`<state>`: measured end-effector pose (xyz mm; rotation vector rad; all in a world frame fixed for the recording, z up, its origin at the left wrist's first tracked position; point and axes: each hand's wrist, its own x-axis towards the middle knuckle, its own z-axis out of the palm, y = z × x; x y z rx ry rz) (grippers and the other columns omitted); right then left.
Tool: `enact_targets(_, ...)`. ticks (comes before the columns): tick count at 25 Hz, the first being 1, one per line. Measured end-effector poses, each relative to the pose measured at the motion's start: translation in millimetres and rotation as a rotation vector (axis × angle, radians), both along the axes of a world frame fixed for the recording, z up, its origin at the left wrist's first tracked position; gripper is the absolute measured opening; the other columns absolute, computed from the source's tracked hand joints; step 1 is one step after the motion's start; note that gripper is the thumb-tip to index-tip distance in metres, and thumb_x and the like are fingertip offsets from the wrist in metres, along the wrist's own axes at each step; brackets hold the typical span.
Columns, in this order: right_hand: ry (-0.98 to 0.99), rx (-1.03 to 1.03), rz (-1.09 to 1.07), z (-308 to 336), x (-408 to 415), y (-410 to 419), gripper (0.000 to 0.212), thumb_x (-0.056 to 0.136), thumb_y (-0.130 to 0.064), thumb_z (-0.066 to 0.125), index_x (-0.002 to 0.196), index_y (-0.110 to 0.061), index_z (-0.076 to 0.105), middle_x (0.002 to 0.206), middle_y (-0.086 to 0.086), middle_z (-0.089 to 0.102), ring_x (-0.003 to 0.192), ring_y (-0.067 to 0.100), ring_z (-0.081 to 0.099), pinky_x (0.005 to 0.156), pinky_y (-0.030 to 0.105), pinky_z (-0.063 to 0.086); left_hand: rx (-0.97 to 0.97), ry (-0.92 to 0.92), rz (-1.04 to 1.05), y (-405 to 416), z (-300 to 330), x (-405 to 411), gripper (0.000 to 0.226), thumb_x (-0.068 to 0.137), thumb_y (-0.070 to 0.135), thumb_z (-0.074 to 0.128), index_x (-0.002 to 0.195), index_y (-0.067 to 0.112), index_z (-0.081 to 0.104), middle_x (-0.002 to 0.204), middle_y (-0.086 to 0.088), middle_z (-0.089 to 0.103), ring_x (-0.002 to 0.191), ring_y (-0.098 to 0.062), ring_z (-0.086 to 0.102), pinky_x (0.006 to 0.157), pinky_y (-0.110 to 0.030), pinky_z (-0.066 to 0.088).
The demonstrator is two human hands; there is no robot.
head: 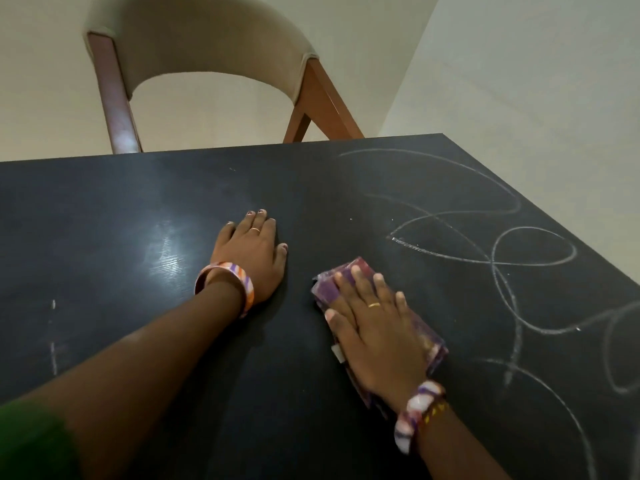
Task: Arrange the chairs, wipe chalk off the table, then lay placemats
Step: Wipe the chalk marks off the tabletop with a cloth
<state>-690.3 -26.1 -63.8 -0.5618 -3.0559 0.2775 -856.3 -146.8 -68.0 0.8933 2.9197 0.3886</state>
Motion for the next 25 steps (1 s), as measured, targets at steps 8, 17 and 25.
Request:
enact_targets(8, -0.073, -0.01, -0.049, 3.3, -18.0, 19.9, 0.055, 0.098, -0.05, 0.017, 0.147, -0.039, -0.005, 0.156, -0.009, -0.015, 0.145, 0.02, -0.011, 0.117, 0.04, -0.006, 0.018, -0.034, 0.004, -0.9, 4.5, 0.0, 0.054, 0.098, 0.038, 0.032, 0.146, 0.013, 0.024, 0.155, -0.005, 0.019, 0.143, -0.02, 0.015, 0.116, -0.039, 0.009)
enact_targets(17, -0.088, -0.05, -0.232, 7.2, -53.4, 56.8, 0.056, 0.099, -0.048, 0.019, 0.15, -0.034, 0.001, 0.159, -0.004, -0.006, 0.146, 0.025, -0.007, 0.116, 0.045, -0.005, 0.023, -0.004, 0.015, 1.4, 2.0, -0.2, 0.053, 0.098, 0.038, 0.031, 0.145, 0.013, 0.026, 0.154, -0.006, 0.022, 0.143, -0.021, 0.018, 0.116, -0.04, 0.011)
enact_targets(25, -0.068, 0.008, 0.055, 0.0, 44.4, 4.4, 0.059, 0.087, -0.062, 0.004, 0.14, -0.044, -0.014, 0.151, -0.019, -0.021, 0.143, 0.011, -0.017, 0.114, 0.034, -0.011, 0.02, -0.002, 0.01, 2.1, 3.4, -0.4, 0.053, 0.098, 0.038, 0.033, 0.144, 0.012, 0.028, 0.153, -0.007, 0.024, 0.142, -0.022, 0.019, 0.116, -0.041, 0.012)
